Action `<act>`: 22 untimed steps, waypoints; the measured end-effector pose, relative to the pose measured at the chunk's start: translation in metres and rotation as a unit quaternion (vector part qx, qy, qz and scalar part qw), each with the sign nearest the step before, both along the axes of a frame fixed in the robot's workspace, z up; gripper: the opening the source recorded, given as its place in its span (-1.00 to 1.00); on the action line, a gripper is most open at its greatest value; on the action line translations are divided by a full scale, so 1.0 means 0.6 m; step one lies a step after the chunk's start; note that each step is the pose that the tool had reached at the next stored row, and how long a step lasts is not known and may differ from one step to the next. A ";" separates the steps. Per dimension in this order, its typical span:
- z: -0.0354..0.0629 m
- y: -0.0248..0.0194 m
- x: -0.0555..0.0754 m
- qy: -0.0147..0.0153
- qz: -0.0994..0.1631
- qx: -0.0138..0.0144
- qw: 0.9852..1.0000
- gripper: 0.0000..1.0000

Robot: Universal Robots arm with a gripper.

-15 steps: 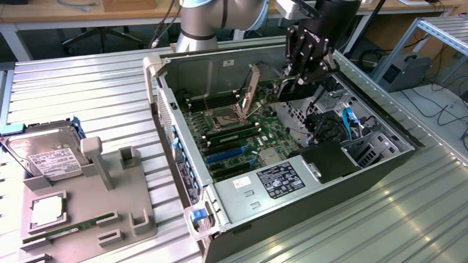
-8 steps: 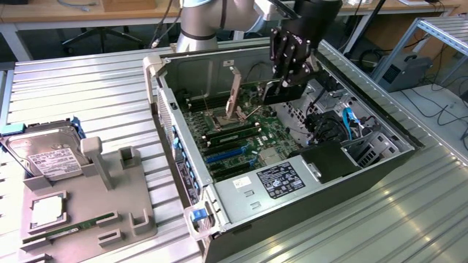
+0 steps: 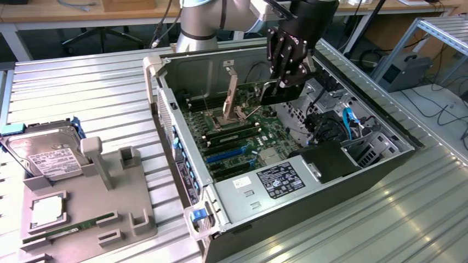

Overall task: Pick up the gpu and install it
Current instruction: 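Insert the gpu into the slot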

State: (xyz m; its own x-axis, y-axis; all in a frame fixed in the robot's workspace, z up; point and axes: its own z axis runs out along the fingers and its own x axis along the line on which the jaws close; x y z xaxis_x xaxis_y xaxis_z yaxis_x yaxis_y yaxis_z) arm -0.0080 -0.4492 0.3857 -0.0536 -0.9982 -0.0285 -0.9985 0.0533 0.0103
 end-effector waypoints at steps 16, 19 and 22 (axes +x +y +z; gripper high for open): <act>-0.030 0.0000 -0.033 0.000 0.000 0.000 1.000 -0.47; -0.032 0.0000 -0.034 0.000 0.000 0.000 1.000 -0.47; -0.049 -0.0001 -0.035 0.000 0.000 0.000 1.000 -0.47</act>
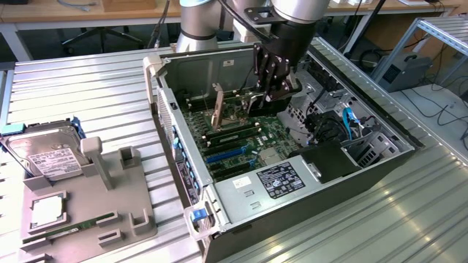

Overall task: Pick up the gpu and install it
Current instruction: 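Insert the gpu into the slot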

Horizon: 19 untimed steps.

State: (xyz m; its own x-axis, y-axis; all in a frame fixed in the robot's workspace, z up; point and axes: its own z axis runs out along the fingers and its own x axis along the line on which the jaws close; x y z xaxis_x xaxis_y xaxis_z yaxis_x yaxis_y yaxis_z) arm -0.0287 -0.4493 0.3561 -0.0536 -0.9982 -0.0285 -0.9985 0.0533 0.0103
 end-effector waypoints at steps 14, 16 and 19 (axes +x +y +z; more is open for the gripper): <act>-0.008 0.0001 0.000 0.000 0.000 0.001 1.000 -0.47; -0.013 0.0000 0.000 0.000 0.000 0.001 1.000 -0.47; -0.027 0.0000 0.000 0.000 0.000 0.001 1.000 -0.47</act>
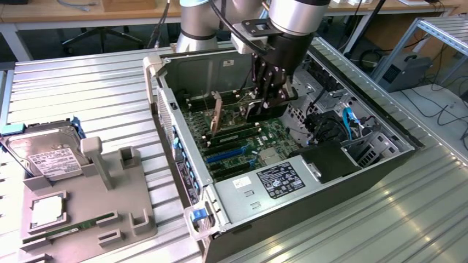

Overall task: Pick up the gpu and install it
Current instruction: 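Insert the gpu into the slot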

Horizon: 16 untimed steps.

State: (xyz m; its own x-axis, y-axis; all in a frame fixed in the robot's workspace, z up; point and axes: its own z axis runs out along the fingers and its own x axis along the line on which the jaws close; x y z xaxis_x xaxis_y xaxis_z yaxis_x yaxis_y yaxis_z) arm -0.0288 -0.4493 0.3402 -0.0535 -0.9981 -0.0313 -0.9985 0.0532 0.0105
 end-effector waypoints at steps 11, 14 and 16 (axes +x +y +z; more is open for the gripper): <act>-0.009 -0.0064 -0.007 0.000 0.000 0.000 1.000 -0.47; -0.020 -0.0100 -0.012 0.000 0.000 0.000 1.000 -0.47; -0.031 -0.0101 -0.017 0.000 0.000 0.000 1.000 -0.47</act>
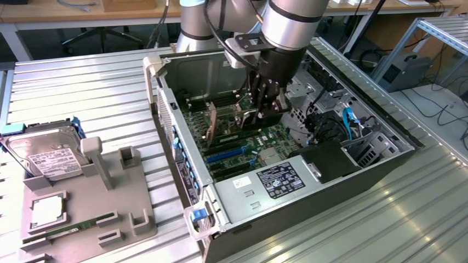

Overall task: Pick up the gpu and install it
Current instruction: 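Insert the gpu into the slot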

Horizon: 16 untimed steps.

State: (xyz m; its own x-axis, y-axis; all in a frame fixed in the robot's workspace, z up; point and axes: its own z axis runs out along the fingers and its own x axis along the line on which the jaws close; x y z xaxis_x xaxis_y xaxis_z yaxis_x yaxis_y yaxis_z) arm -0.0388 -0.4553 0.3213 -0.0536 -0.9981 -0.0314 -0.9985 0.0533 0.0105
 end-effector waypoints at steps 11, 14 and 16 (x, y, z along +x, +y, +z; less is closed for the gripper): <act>-0.033 -0.0007 -0.022 -0.004 0.011 0.000 1.000 -0.47; -0.040 -0.0008 -0.027 -0.005 0.012 0.000 1.000 -0.47; -0.041 -0.0014 -0.028 -0.005 0.012 0.000 1.000 -0.47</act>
